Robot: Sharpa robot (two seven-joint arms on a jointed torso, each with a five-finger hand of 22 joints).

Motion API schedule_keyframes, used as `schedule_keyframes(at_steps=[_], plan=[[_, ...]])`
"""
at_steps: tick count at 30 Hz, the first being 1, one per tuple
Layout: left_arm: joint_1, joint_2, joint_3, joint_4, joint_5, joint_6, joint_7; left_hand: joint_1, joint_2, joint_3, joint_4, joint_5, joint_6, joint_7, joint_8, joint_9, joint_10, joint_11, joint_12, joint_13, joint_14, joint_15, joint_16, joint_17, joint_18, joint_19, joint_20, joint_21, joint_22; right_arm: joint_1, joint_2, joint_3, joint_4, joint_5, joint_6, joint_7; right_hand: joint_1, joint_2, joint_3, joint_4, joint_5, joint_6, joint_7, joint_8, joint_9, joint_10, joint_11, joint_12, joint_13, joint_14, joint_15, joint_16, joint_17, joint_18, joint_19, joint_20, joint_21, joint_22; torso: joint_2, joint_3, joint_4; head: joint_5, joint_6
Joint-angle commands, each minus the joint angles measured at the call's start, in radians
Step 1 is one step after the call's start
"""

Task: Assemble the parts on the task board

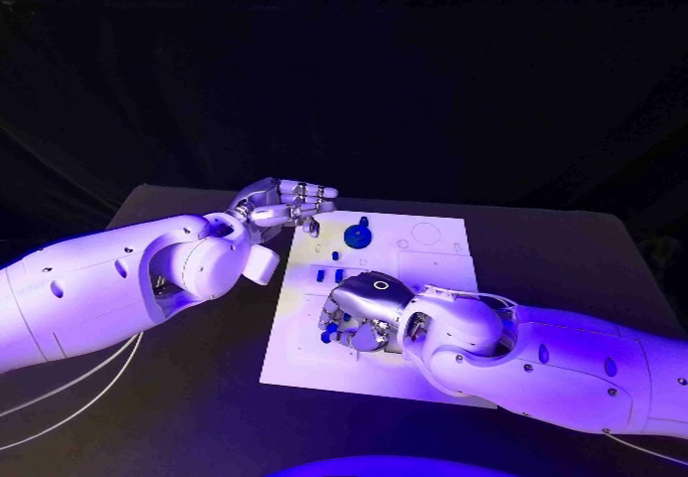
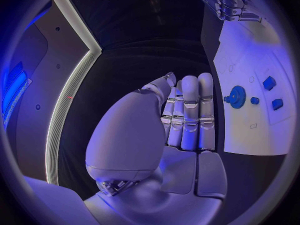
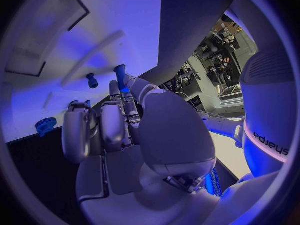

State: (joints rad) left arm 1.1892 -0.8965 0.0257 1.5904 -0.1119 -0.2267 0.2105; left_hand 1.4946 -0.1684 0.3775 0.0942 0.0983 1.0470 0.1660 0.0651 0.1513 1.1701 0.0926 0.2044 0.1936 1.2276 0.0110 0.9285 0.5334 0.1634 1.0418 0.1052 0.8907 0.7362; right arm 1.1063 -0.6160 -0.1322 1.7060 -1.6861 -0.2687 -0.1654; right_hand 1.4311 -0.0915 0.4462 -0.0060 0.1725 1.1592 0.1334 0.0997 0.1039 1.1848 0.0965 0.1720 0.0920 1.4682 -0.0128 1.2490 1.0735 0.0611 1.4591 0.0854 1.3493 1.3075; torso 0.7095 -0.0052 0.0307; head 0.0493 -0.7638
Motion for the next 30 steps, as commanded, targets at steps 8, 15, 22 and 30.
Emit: schedule_keyframes(at_steps=[8,15,22,30], plan=[[0.001,0.000,0.001,0.003,0.005,0.018,0.001,-0.004,0.006,-0.007,0.000,0.002,-0.005,0.001,0.002,-0.001,-0.009,-0.001,0.005,0.002,-0.006,0.002,-0.005,-0.002,0.019,-0.005,-0.001,-0.006,-0.002,-0.002,0.017,-0.006,-0.004,-0.025,0.035,-0.004,-0.024,-0.008,0.030,-0.022,0.013,-0.026,0.013,-0.015,-0.004,-0.001,-0.022,-0.026,-0.007,0.017,0.004,0.000,-0.011,-0.007,-0.008,0.006,-0.019,0.163,0.000,-0.0006,0.0003,-0.002,0.002],[0.001,0.000,0.001,0.003,0.005,0.021,-0.002,-0.004,0.007,-0.007,0.000,0.002,-0.005,0.001,0.002,-0.002,-0.009,-0.001,0.005,0.002,-0.006,0.002,-0.005,-0.002,0.019,-0.005,0.000,-0.007,-0.002,-0.002,0.015,-0.008,-0.007,-0.023,0.011,0.000,-0.080,-0.055,-0.007,-0.005,0.031,-0.083,0.031,-0.037,-0.017,-0.113,0.009,-0.074,-0.027,0.000,0.030,-0.037,-0.067,0.009,-0.047,0.027,-0.098,0.132,0.000,-0.0002,0.0000,-0.003,0.004],[0.001,-0.001,0.001,0.003,0.005,0.022,-0.003,-0.004,0.007,-0.007,0.000,0.002,-0.005,0.001,0.002,-0.002,-0.009,-0.001,0.005,0.002,-0.006,0.002,-0.005,-0.002,0.019,-0.005,0.000,-0.007,-0.002,-0.002,0.009,-0.008,-0.003,-0.021,-0.018,0.007,-0.089,-0.066,-0.043,-0.004,0.033,-0.120,0.038,-0.037,-0.026,-0.177,0.018,-0.074,-0.026,-0.009,0.037,-0.060,-0.101,0.024,-0.080,0.038,-0.170,0.102,0.000,0.0005,0.0001,-0.003,0.005],[0.001,-0.003,0.001,0.002,0.004,0.022,-0.004,-0.005,0.006,-0.008,0.000,0.002,-0.006,0.001,0.002,-0.002,-0.010,-0.001,0.005,0.002,-0.007,0.003,-0.005,-0.002,0.020,-0.006,0.000,-0.009,-0.005,-0.002,-0.025,-0.007,0.032,-0.018,-0.072,0.012,-0.089,-0.066,-0.072,-0.004,0.044,-0.134,0.037,-0.035,-0.029,-0.203,0.020,-0.059,-0.024,-0.015,0.038,-0.073,-0.122,0.030,-0.093,0.040,-0.207,0.085,0.000,0.0008,-0.0002,-0.007,0.007]])
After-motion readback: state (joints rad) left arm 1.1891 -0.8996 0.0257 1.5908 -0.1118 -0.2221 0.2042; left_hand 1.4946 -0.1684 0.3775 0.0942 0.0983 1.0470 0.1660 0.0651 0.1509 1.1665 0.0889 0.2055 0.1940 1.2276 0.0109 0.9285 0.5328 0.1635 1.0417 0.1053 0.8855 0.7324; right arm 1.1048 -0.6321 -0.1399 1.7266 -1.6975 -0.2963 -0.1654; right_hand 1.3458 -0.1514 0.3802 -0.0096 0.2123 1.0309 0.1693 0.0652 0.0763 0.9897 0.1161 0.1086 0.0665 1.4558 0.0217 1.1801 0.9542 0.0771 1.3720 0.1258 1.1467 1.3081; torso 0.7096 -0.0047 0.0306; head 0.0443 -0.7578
